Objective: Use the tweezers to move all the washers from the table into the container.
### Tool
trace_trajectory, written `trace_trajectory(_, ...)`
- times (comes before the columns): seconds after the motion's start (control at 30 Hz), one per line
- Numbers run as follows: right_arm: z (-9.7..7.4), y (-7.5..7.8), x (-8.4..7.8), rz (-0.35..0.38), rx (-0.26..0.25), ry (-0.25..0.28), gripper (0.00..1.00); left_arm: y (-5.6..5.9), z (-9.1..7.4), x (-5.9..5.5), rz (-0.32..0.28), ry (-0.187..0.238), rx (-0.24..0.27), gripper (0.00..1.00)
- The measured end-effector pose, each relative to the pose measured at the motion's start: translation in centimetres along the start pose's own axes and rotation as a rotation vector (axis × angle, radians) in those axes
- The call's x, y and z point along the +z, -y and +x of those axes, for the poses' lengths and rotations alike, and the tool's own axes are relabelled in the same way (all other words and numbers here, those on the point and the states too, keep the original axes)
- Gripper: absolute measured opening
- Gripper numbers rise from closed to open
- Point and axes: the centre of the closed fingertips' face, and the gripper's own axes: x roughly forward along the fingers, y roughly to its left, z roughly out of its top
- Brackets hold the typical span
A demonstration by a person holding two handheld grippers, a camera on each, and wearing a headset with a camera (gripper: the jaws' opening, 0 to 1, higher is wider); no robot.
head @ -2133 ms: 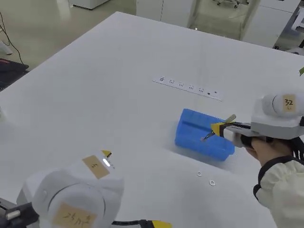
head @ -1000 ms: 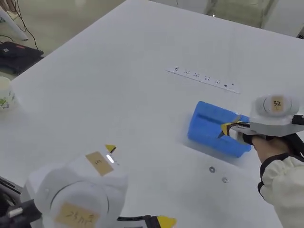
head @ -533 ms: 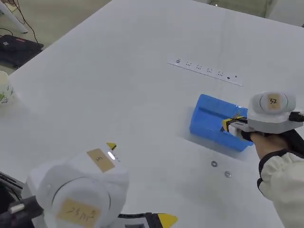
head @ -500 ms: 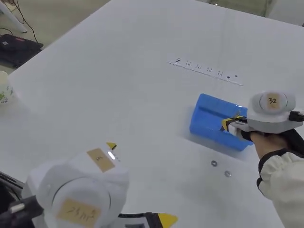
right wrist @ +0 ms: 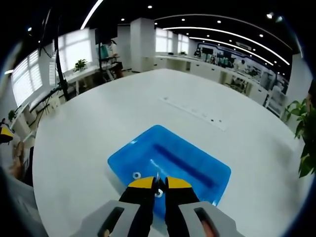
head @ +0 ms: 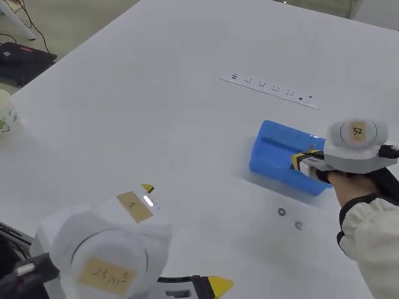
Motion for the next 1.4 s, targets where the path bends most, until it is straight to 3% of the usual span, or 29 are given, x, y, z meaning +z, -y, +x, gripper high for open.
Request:
trace_trajectory(0.23,-1.4,-0.4,0.9,-0.009,-0.003,0.035,0.03,0.3,-0.3,0.3,0.012,0.009,-0.001,0.98)
trace_trajectory(0.7,-6.0,-2.8,2.4,0.008,0.044,0.129,0.03,0.8,-0.9,0.9,0.027,0.030,-0.002,0.98)
trace_trajectory(1.03,-7.0,-3.8,0.2,0.028,0.054,0.113,0.03,0.9,-1.1,1.0,0.028,0.038,0.000,0.98)
trace_trajectory(1.4,-5.7,-4.8,-3.6,0.059,0.073,0.036,0.03,0.9,-0.9,0.8,0.026,0.028,0.003,0.98)
